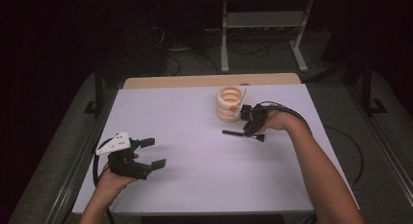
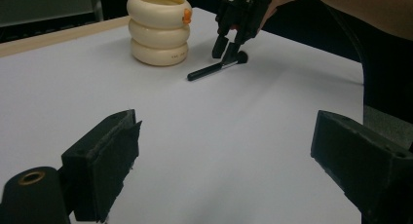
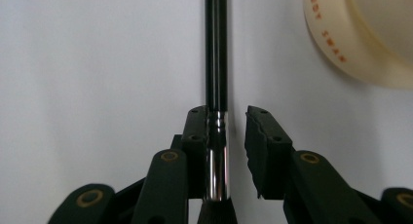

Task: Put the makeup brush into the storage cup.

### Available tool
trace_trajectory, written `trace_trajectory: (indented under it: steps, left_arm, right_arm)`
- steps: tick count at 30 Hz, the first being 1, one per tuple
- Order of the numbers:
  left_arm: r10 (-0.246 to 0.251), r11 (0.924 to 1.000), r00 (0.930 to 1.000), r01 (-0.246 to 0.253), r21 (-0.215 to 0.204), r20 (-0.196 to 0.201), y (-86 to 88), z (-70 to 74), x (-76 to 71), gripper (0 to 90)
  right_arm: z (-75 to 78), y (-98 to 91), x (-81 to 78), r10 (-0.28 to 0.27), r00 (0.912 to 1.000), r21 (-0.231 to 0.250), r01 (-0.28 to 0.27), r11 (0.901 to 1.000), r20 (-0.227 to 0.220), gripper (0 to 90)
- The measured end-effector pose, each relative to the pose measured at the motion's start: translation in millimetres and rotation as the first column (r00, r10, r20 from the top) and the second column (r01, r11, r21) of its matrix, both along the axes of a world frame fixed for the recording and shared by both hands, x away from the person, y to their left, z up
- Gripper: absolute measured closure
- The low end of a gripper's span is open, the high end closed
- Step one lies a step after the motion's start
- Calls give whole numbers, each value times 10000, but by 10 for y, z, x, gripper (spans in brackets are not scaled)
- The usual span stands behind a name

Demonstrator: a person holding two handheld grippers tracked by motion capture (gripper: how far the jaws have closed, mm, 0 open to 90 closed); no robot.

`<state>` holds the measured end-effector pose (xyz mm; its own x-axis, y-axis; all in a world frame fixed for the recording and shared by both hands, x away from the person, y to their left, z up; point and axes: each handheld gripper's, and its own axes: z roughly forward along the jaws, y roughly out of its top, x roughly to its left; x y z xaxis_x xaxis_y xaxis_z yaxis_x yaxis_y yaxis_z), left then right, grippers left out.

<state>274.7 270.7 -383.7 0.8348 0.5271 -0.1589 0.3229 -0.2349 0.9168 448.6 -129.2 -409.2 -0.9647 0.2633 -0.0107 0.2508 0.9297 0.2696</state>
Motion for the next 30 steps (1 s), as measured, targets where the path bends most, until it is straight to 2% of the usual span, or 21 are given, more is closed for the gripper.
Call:
trace_trajectory:
  steps: [14, 30]
  left_arm:
    - [-19, 10000, 10000, 19, 42, 35, -5, -4, 3, 98]
    - [-55, 10000, 10000, 55, 80, 6, -16, -11, -1, 98]
  right_arm:
    - [-70, -136, -56, -128, 9993, -462, 112, 9989, -347, 703]
    - [-99, -135, -67, 13, 9994, -530, -30, 9986, -331, 753]
